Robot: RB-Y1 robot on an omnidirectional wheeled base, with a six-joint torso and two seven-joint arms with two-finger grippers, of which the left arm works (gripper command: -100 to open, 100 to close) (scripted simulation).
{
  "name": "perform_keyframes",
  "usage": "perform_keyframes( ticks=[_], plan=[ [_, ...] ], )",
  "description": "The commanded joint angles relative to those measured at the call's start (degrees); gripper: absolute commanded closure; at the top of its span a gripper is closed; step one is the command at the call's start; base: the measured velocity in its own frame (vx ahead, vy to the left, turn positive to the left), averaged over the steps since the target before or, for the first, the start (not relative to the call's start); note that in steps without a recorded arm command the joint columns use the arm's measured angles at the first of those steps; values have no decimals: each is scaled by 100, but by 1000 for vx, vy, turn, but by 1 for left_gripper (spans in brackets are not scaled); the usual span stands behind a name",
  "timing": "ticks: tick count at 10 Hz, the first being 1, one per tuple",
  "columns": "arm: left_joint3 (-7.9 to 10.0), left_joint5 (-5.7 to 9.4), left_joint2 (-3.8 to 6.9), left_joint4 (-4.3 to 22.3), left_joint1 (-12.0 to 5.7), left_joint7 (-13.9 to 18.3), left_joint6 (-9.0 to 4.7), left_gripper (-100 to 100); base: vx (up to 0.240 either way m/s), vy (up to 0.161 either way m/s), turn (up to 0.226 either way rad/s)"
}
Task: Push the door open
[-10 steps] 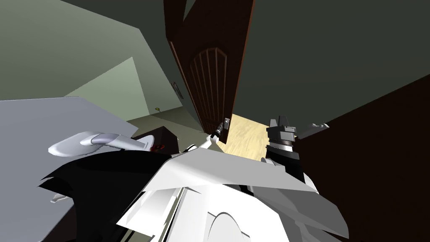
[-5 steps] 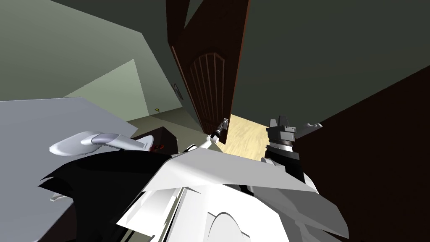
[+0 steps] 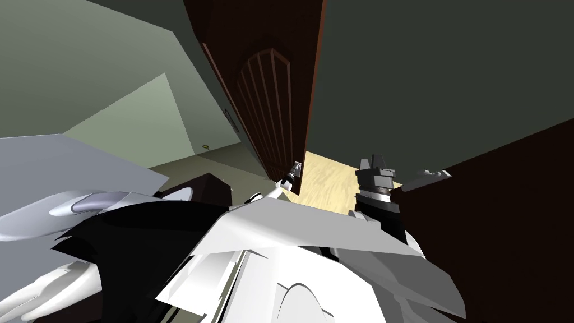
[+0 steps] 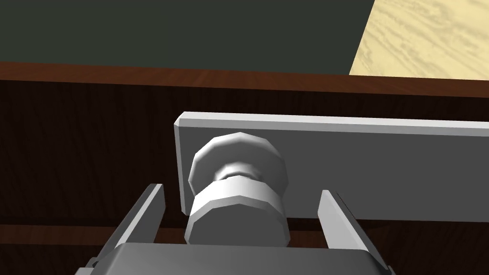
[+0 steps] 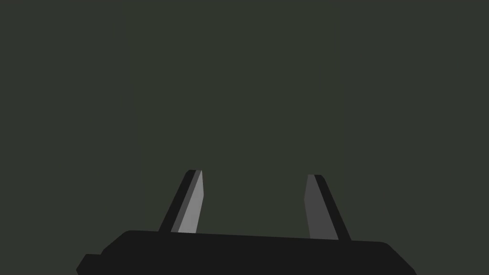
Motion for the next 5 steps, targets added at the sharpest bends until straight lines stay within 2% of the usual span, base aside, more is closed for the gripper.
perform_keyframes(
  ticks=[1, 5],
  plan=[
    [-2, 0, 2, -1, 3, 1, 5, 100, -12, 3, 5],
    [-2, 0, 2, -1, 3, 1, 5, 100, -25, 9, 0]
  ],
)
